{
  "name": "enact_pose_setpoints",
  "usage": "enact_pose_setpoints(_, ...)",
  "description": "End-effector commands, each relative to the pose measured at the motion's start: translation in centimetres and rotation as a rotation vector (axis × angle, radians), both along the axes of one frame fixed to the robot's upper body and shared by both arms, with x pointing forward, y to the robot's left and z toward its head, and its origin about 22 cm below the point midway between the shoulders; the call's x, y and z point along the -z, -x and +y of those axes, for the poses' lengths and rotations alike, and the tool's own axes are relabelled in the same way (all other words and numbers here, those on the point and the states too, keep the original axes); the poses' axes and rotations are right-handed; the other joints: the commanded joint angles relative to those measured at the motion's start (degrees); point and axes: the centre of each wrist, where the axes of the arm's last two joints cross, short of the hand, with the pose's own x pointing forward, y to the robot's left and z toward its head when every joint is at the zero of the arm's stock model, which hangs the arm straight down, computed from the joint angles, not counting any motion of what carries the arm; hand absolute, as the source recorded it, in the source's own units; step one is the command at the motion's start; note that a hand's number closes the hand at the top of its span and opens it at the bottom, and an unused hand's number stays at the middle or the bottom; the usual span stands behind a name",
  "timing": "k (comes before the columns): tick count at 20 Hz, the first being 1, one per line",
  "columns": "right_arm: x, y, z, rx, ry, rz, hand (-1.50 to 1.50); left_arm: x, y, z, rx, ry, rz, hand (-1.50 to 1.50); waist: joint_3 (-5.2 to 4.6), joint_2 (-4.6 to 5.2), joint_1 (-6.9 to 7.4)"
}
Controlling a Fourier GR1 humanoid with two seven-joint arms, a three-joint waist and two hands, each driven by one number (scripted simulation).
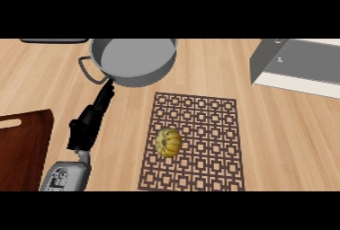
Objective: Pick the lemon from the placemat and place it in the tiered shelf
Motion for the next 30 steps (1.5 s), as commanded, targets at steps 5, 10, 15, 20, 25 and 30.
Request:
enact_pose_setpoints(5, 0.8, -1.4, -3.5, -0.044, -0.047, -0.069, 1.50, -0.1, 0.1, 1.2, -0.007, 0.001, -0.007, 0.00, -0.03, -0.02, -0.04)
enact_pose_setpoints(10, 1.7, -0.8, -6.3, 0.236, 0.030, 0.112, 1.50, -1.7, -0.5, -0.3, 0.001, 0.006, -0.005, 0.00, -0.14, -0.15, -0.58)
enact_pose_setpoints(15, 3.0, -0.5, -8.0, 0.304, -0.007, 0.111, -1.50, -0.6, 0.9, 2.0, -0.016, -0.011, 0.006, 0.00, -0.04, -0.11, -0.05)
enact_pose_setpoints(20, 2.9, -0.2, -7.3, 0.226, -0.123, 0.031, -1.50, -0.4, -0.3, 0.5, -0.009, 0.018, -0.011, 0.00, -0.04, -0.20, -0.58)
enact_pose_setpoints(25, -0.8, 0.5, -7.2, 0.125, -0.215, -0.032, -1.50, -0.8, -0.2, 0.9, -0.007, 0.000, 0.012, 0.00, -0.04, -0.29, -0.66)
enact_pose_setpoints(30, -1.1, 1.2, -7.0, 0.049, -0.237, -0.018, -1.50, -0.5, 0.5, 0.4, -0.007, 0.015, 0.009, 0.00, -0.05, -0.37, -0.59)
